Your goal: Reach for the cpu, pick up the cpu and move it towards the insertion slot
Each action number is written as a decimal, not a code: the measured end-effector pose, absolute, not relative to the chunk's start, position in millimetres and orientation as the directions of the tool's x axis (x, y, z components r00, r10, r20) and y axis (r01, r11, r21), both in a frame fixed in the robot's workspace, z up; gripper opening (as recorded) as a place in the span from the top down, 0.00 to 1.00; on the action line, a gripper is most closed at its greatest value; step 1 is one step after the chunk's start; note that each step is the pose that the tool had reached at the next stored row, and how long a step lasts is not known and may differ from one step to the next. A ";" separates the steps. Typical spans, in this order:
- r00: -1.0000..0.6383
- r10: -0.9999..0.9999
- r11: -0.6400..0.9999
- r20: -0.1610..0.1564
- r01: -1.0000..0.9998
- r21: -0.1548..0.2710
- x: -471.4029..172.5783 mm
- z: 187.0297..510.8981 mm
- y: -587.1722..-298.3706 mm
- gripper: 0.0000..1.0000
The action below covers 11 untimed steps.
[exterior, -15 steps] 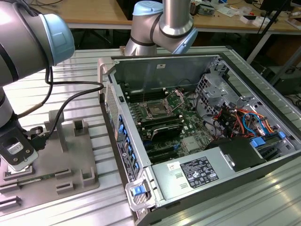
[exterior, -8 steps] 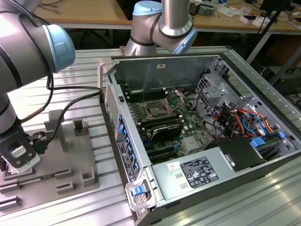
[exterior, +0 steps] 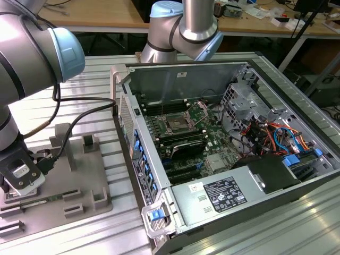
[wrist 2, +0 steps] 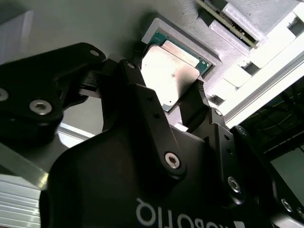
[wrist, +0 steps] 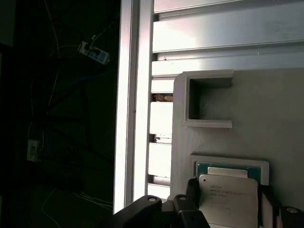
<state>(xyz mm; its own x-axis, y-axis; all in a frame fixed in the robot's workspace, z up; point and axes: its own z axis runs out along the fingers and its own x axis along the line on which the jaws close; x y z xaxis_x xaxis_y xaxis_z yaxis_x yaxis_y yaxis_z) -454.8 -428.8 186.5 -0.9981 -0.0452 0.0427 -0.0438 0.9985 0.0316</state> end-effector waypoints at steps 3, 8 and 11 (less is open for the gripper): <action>-0.998 -0.043 0.999 0.043 -0.042 0.032 -454.9 191.4 -428.9 0.45; -0.998 -0.037 0.999 0.043 -0.036 0.031 -454.8 192.9 -428.9 0.45; -0.998 -0.037 0.999 0.043 -0.036 0.031 -454.9 193.0 -428.9 0.45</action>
